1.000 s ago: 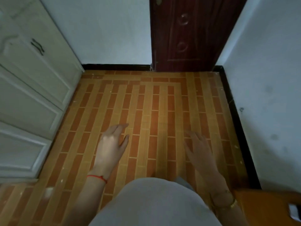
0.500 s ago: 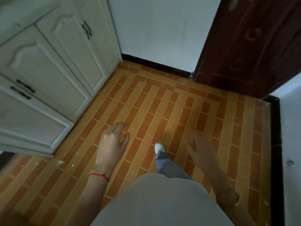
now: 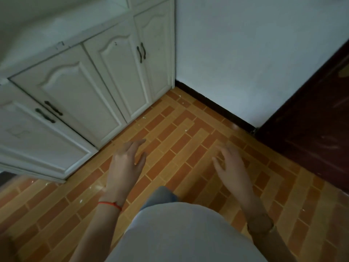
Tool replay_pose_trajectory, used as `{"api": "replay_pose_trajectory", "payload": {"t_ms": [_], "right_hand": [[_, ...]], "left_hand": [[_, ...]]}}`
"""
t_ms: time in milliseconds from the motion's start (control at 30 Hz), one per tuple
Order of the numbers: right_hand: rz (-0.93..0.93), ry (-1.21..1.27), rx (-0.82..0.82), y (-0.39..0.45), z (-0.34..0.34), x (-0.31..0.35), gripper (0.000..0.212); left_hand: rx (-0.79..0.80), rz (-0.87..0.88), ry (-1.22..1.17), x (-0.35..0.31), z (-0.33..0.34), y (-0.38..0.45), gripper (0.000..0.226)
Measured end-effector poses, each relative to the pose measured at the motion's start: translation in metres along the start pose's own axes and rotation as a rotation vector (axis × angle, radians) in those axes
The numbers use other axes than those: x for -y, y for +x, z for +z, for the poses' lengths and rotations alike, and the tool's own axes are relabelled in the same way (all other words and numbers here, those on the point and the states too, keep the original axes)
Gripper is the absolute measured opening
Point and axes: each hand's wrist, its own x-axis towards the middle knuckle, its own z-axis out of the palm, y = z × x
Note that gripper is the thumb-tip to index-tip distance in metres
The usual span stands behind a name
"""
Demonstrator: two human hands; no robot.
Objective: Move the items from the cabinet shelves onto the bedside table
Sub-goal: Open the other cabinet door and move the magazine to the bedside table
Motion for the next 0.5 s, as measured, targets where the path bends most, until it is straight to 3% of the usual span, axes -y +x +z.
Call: {"api": "replay_pose_trajectory", "payload": {"t_ms": [300,500], "right_hand": [[-0.119,-0.033,0.053,0.168,0.033,0.012,0.042],[-0.156,-0.05,0.039,0.3,0.042,0.04,0.039]], "left_hand": [[-0.054,-0.166,-0.01,0.044,0.032,0.124,0.035],[-0.119,-0.159,0.012,0.079,0.033,0.246,0.034]]}}
